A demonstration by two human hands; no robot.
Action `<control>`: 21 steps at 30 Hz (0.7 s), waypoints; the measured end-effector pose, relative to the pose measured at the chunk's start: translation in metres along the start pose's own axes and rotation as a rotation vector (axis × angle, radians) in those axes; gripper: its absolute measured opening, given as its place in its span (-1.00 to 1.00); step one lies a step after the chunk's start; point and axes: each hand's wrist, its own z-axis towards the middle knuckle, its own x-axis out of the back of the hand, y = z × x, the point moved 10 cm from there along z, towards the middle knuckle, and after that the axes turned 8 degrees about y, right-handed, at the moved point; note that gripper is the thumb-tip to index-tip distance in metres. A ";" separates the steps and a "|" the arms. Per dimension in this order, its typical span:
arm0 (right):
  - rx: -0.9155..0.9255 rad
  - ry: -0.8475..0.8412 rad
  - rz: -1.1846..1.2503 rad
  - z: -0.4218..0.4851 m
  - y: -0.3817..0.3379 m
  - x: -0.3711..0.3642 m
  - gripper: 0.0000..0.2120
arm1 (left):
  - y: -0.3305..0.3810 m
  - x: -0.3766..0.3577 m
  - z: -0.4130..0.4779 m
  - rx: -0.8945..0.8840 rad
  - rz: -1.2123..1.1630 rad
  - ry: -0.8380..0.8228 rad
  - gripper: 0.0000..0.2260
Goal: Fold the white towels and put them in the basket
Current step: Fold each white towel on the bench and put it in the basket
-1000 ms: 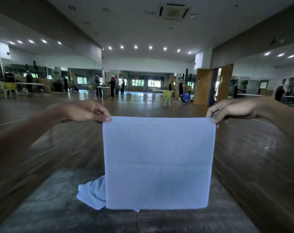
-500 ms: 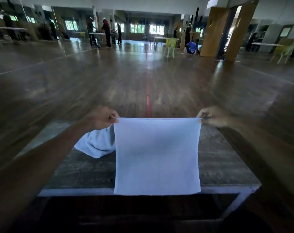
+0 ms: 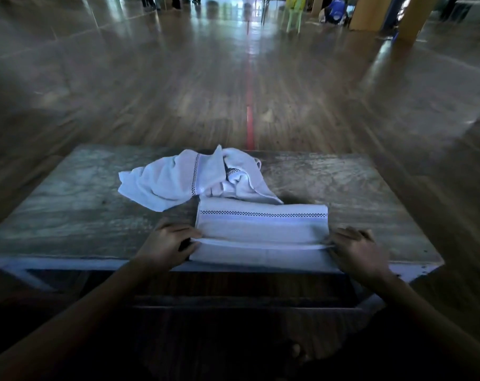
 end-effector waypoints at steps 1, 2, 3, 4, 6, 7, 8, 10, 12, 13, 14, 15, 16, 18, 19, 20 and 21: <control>-0.015 0.003 0.016 -0.005 0.001 -0.002 -0.75 | 0.000 -0.003 -0.005 0.001 -0.015 0.000 -0.76; -0.023 0.022 0.022 -0.006 0.002 -0.001 -0.75 | -0.001 -0.004 -0.007 0.007 -0.014 0.007 -0.75; -0.023 0.033 0.020 -0.004 0.002 -0.001 -0.74 | -0.002 -0.005 -0.005 0.007 0.002 0.010 -0.75; -0.019 0.029 0.012 -0.001 0.003 -0.002 -0.73 | -0.002 -0.006 -0.002 0.007 0.024 0.003 -0.75; -0.034 -0.024 -0.009 0.009 0.006 -0.008 -0.72 | -0.005 -0.010 0.007 0.027 0.053 -0.015 -0.75; -0.053 -0.051 -0.026 0.015 0.010 -0.012 -0.75 | -0.008 -0.012 0.013 0.047 0.059 -0.019 -0.74; -0.077 -0.073 -0.047 0.021 0.014 -0.015 -0.80 | -0.012 -0.013 0.019 0.068 0.066 -0.027 -0.74; -0.135 -0.124 -0.049 0.031 0.022 -0.021 -0.88 | -0.015 -0.015 0.028 0.087 0.085 -0.038 -0.72; -0.194 -0.175 -0.045 0.039 0.028 -0.024 -0.84 | -0.015 -0.017 0.032 0.086 0.071 -0.057 -0.70; -0.212 -0.185 -0.044 0.042 0.031 -0.024 -0.82 | -0.015 -0.016 0.034 0.077 0.060 -0.054 -0.69; -0.224 -0.183 -0.031 0.045 0.032 -0.022 -0.81 | -0.015 -0.014 0.036 0.072 0.043 -0.045 -0.69; -0.228 -0.155 -0.007 0.047 0.030 -0.016 -0.81 | -0.016 -0.010 0.038 0.069 0.016 -0.024 -0.70; -0.224 -0.105 0.020 0.048 0.028 -0.007 -0.81 | -0.016 -0.004 0.039 0.074 -0.019 0.006 -0.73; -0.207 0.028 0.047 0.044 0.022 0.014 -0.84 | -0.016 0.008 0.036 0.079 -0.116 0.069 -0.78; -0.190 0.074 0.038 0.039 0.018 0.021 -0.85 | -0.014 0.012 0.032 0.076 -0.158 0.085 -0.78; -0.171 0.092 0.023 0.032 0.013 0.024 -0.84 | -0.010 0.013 0.027 0.068 -0.185 0.084 -0.77; -0.150 0.091 0.011 0.024 0.009 0.022 -0.82 | -0.006 0.012 0.019 0.055 -0.200 0.073 -0.78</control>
